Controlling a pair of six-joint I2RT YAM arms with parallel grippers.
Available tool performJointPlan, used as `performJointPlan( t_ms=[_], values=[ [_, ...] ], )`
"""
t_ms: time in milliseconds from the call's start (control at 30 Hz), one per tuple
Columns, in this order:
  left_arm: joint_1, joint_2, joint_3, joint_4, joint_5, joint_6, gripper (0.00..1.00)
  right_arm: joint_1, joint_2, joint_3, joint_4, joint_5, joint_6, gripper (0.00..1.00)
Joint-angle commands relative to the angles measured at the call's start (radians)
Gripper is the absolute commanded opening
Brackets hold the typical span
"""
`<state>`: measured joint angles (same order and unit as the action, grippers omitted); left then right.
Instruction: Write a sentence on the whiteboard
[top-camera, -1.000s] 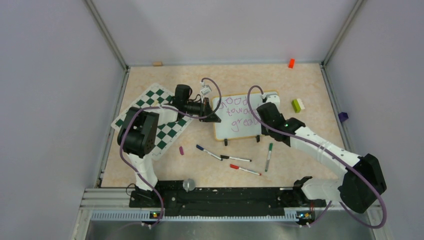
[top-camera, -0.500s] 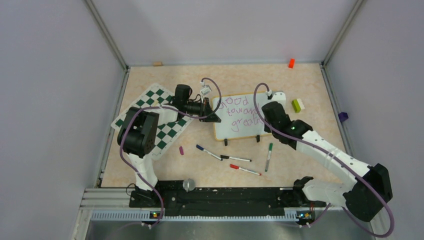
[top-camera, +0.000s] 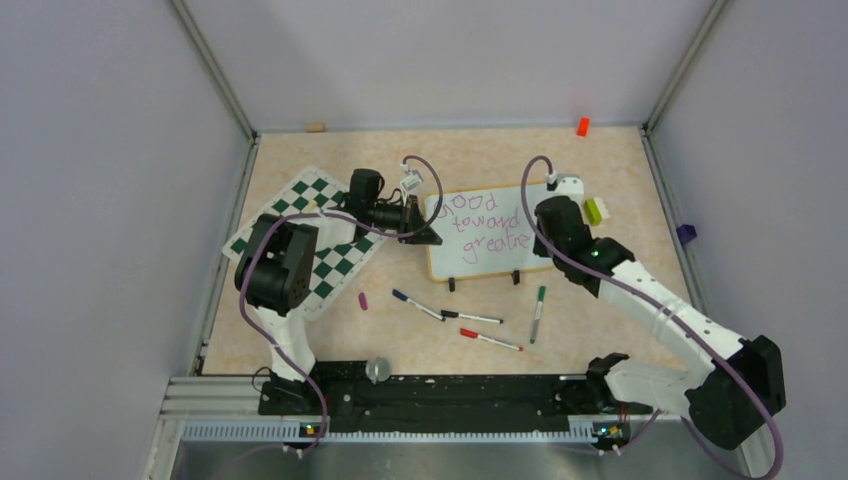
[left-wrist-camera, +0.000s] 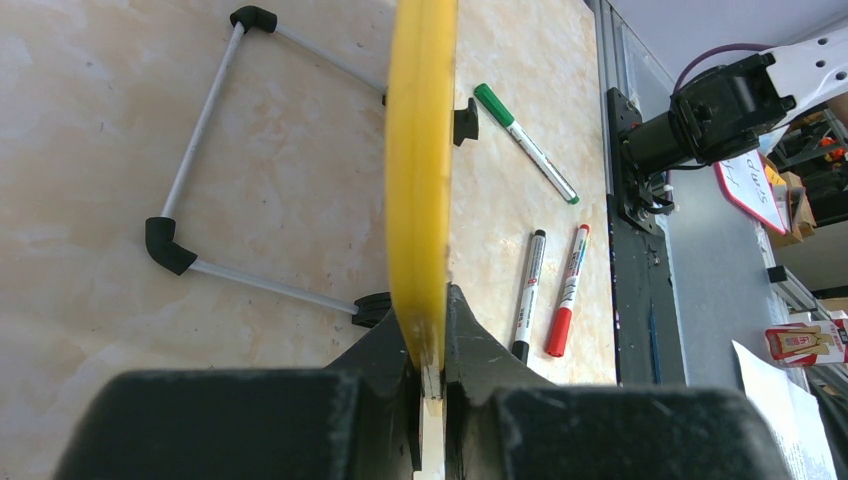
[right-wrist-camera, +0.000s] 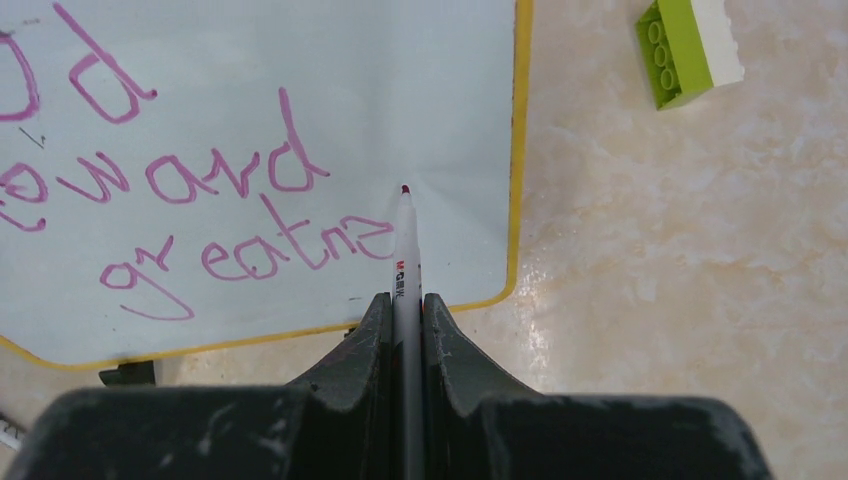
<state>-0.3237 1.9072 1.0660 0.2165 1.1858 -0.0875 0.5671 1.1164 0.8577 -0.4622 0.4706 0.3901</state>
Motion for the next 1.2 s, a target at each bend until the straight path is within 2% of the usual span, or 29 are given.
performJointPlan(
  t_ms=[0, 167, 367, 833, 1167],
  values=[
    [-0.012, 0.013, -0.007, -0.019, -0.059, 0.057, 0.0, -0.059, -0.074, -0.023, 0.08, -0.09, 0.022, 0.0],
    [-0.013, 0.015, -0.006, -0.02, -0.059, 0.057, 0.0, -0.1, -0.191, -0.131, 0.146, -0.197, 0.054, 0.0],
    [-0.014, 0.014, -0.006, -0.019, -0.058, 0.057, 0.0, -0.102, -0.32, -0.249, 0.201, -0.189, 0.069, 0.0],
    [-0.013, 0.013, -0.008, -0.019, -0.06, 0.058, 0.0, -0.113, -0.188, -0.217, 0.243, -0.174, 0.056, 0.0],
    [-0.013, 0.012, -0.006, -0.021, -0.06, 0.058, 0.0, -0.153, -0.165, -0.207, 0.266, -0.217, 0.04, 0.0]
  ],
)
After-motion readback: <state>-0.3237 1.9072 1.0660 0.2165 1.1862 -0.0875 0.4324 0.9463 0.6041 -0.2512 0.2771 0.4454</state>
